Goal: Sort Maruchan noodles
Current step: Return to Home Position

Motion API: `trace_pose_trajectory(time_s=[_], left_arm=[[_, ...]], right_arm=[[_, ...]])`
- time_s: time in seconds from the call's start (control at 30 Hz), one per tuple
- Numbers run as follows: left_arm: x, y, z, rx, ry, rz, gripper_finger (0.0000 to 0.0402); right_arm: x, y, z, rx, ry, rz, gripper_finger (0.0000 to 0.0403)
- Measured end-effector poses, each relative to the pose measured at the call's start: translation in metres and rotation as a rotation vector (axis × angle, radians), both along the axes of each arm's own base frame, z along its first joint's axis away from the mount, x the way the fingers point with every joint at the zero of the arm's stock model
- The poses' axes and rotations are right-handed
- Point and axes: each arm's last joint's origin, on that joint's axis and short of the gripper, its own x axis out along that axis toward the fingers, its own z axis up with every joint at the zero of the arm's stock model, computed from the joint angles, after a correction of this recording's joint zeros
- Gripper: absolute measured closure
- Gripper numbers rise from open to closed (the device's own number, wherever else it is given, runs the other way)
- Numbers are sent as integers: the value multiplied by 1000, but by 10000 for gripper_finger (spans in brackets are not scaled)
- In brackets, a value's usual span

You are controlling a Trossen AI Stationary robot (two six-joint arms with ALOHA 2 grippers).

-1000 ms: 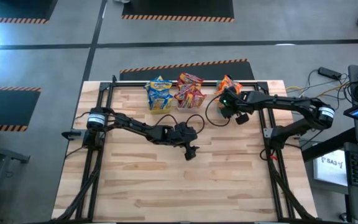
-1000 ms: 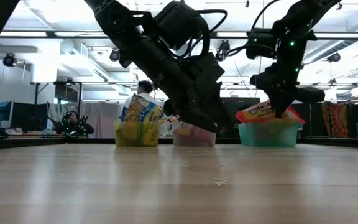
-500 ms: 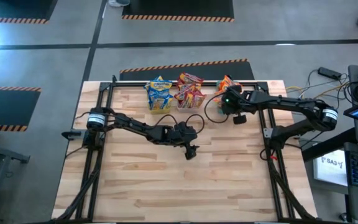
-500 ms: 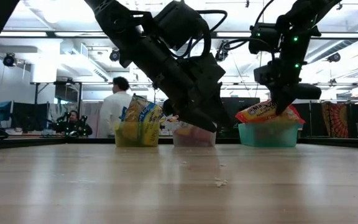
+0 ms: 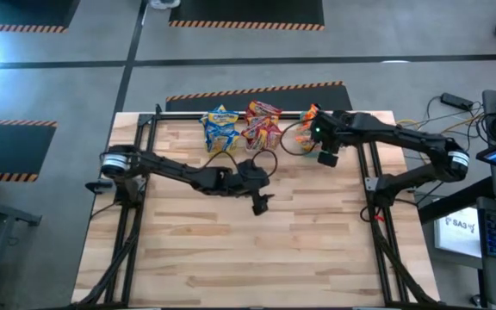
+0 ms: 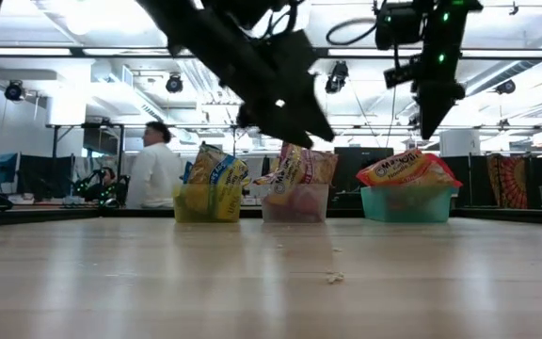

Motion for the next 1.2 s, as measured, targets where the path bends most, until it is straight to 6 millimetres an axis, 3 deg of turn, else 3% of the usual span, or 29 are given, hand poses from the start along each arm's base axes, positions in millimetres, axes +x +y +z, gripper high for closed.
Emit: trace_pose_trajectory(time_s=[0.1,0.27,0.5,0.67,0.93,1.2], left_arm=[[-18,3,5,43,42,48,126],[-69,8,17,55,-14,162,126],[-145,12,22,-7,-212,202,126],[-187,14,11,-28,-364,211,126],[-227,17,-17,5,-545,195,126],[-247,18,-40,-19,-657,201,126]], right_arm=[[-4,7,12,125,-86,9,282],[-15,18,22,193,-334,32,292],[-28,32,12,118,-595,32,304],[-30,52,-8,125,-753,93,304],[-38,86,-46,195,-947,205,306],[-53,100,-76,104,-1014,153,307]])
